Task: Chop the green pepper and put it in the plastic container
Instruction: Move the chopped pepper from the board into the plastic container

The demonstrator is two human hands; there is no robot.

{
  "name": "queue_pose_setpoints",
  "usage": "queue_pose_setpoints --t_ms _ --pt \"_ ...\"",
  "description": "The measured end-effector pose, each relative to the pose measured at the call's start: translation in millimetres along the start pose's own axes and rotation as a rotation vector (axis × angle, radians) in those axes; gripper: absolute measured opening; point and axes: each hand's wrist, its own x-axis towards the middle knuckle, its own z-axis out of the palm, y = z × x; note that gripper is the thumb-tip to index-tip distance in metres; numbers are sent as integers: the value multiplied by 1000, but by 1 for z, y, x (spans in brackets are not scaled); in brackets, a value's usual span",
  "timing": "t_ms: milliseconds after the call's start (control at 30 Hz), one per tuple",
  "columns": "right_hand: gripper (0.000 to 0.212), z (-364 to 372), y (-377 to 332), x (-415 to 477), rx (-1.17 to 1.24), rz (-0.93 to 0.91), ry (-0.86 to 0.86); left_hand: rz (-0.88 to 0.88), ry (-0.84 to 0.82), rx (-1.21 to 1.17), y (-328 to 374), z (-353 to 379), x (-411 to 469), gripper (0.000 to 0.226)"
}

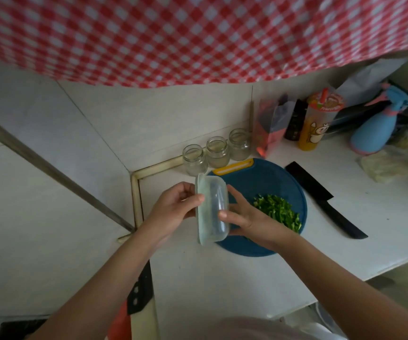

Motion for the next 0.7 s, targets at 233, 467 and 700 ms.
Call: queue_pose_setpoints --t_ms 233,467,700 --pt "69 6 1 -15 188 -138 -73 114 -344 368 1 12 -16 59" --pt "88 0 -1 -25 248 -2 -19 242 -372 673 2 28 -27 39" --pt "97 -14 -6 -38 225 122 -20 282 -404 542 -3 42 -31 13"
